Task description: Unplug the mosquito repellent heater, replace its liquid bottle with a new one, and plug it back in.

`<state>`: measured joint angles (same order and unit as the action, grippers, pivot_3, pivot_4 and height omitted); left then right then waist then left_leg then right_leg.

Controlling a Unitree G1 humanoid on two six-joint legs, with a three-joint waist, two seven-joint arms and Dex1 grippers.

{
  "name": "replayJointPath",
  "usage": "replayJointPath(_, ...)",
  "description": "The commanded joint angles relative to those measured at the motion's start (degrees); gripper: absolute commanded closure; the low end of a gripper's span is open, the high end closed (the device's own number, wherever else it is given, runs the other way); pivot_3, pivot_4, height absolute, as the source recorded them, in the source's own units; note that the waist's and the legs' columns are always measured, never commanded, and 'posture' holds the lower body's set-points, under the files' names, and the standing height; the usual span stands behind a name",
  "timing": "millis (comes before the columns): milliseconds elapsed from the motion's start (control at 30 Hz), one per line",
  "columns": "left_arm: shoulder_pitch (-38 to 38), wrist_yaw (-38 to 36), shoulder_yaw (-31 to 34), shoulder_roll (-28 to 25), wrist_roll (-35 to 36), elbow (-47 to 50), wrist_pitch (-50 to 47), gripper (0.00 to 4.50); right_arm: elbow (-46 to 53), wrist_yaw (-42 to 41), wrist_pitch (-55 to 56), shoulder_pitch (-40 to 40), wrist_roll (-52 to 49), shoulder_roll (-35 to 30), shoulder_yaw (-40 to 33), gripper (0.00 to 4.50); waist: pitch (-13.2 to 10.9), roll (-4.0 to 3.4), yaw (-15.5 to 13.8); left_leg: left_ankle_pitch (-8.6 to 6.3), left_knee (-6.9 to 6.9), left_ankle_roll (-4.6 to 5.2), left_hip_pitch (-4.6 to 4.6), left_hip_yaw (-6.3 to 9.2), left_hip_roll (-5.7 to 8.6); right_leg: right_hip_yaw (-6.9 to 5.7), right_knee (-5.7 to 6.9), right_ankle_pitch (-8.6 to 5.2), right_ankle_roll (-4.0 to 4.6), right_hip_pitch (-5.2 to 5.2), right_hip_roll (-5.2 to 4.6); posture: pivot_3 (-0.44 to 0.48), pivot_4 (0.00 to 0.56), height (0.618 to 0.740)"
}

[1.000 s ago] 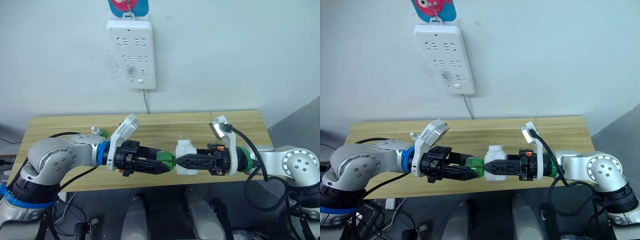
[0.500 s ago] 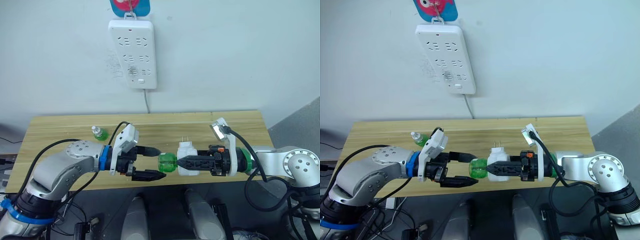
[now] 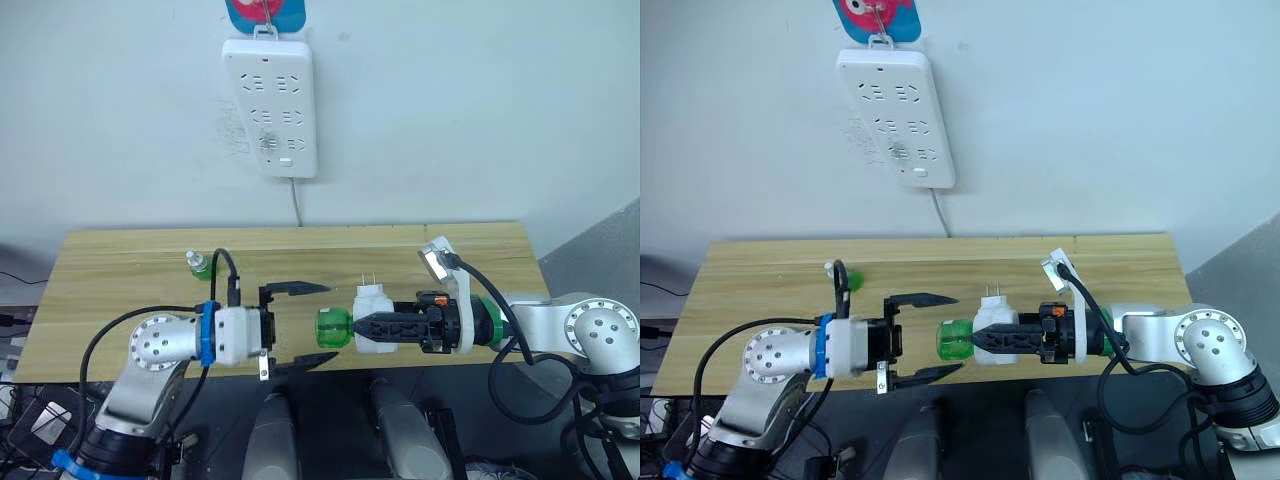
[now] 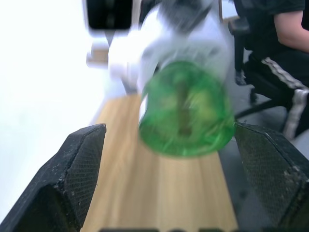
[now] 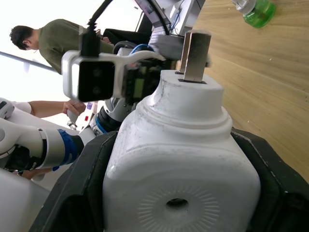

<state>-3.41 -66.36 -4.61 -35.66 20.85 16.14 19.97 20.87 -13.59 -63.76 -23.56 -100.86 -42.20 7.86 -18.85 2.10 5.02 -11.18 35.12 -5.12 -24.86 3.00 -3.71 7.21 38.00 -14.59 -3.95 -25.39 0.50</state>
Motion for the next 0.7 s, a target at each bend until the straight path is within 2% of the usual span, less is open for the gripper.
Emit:
replayJointPath(33,2.52,0.33,0.16,0.54,0.1,1.42,3.48,0.0,1.49,-0.46,0.02,-0.04,-1.91,0.08,-1.08,1.39,0.0,0.0,0.16,0.0,0.0,0.0,0.01,-0.03,0.0,0.03,0.0,0.0,0.0,0.0,0.0,-0.171,0.35,0.74)
replayJointPath(267,0.4,2.42,-1.42,2.59,-1.72,-0.13,4.46,0.0,1.57,-0.06,0.06,-0.27,-2.39,0.05,-1.03,1.39,0.0,0.0,0.09,0.0,0.06,0.0,0.0,0.0,0.02,0.01,-0.01,0.01,-0.02,0.04,0.0,-0.176,0.344,0.74)
replayJointPath(367,-0.43,2.52,-2.24,2.92,-1.68,-0.45,4.34,0.67,1.62,0.03,0.1,-0.3,-2.49,0.07,-1.02,1.39,0.0,0.0,0.12,0.0,0.06,0.0,0.0,0.0,0.01,0.0,-0.01,0.01,-0.02,0.04,0.0,-0.176,0.344,0.74)
replayJointPath(533,-0.66,2.24,-2.47,2.32,-0.54,0.43,2.92,2.21,1.65,0.17,0.17,-0.37,-2.74,0.08,-0.94,1.39,0.0,0.0,0.15,0.0,0.06,0.0,0.0,0.01,0.01,-0.01,0.0,0.01,-0.02,0.04,0.01,-0.176,0.346,0.74)
replayJointPath(633,-1.57,1.23,-2.69,1.28,0.68,2.35,1.48,2.27,1.75,0.2,0.16,-0.28,-2.74,0.07,-0.9,1.39,0.0,0.0,0.15,0.0,0.06,0.0,0.0,0.02,0.01,-0.02,0.01,0.01,-0.02,0.03,0.01,-0.176,0.346,0.74)
replayJointPath(700,-1.69,0.03,-3.25,-1.28,2.48,4.51,-3.73,2.27,1.84,0.12,0.08,-0.33,-2.54,0.11,-0.77,1.39,0.0,0.0,0.15,0.0,0.06,0.0,0.0,0.02,0.01,-0.01,0.01,0.01,-0.02,0.04,0.01,-0.166,0.346,0.74)
